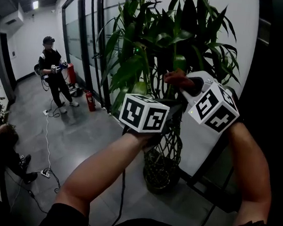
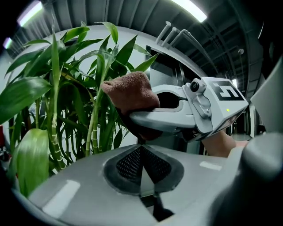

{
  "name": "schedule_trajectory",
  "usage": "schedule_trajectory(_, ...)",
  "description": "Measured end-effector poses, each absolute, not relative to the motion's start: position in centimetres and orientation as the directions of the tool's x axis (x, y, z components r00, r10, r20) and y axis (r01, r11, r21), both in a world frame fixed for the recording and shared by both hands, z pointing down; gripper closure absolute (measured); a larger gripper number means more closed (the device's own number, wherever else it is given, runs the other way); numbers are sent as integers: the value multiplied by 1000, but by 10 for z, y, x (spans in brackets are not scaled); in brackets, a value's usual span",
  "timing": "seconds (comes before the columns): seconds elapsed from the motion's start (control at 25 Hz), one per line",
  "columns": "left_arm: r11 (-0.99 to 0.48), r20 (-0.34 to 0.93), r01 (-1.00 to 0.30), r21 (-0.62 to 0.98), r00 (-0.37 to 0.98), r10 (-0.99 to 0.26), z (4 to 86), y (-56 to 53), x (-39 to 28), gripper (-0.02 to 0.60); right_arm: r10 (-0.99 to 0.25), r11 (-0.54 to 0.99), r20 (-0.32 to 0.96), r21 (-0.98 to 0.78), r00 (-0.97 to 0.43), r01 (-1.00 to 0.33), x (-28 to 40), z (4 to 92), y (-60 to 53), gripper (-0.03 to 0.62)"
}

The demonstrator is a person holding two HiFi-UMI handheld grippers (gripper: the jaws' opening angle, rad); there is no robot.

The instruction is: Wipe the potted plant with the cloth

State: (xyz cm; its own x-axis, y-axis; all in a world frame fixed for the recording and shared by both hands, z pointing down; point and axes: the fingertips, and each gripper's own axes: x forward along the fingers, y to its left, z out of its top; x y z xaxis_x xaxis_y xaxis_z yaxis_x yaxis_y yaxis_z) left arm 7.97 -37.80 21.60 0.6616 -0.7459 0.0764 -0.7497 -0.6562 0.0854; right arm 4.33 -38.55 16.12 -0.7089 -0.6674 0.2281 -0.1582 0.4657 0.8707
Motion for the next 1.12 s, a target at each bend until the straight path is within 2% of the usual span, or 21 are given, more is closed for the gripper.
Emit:
schedule_trajectory(0.64, -645, 105, -761, 69, 648, -754, 224, -377, 62, 565, -537, 707, 419, 697, -732, -120, 62, 220, -362, 525)
schedule_trajectory(0.84, -642, 116, -765, 57, 643, -757, 225, -379, 56, 565, -505, 742, 453, 663, -735, -101, 68, 228, -356, 525)
schedule_trajectory(0.96, -641, 114, -766, 50, 642, -758, 223, -380, 54, 565, -531, 709, 402, 693, -746, -130, 71, 215, -355, 525)
schedule_trajectory(1.12, -641, 114, -767, 34, 640, -760, 219, -378, 55, 565, -632, 534, 175, 804, -755, -261, 69, 153, -360, 525)
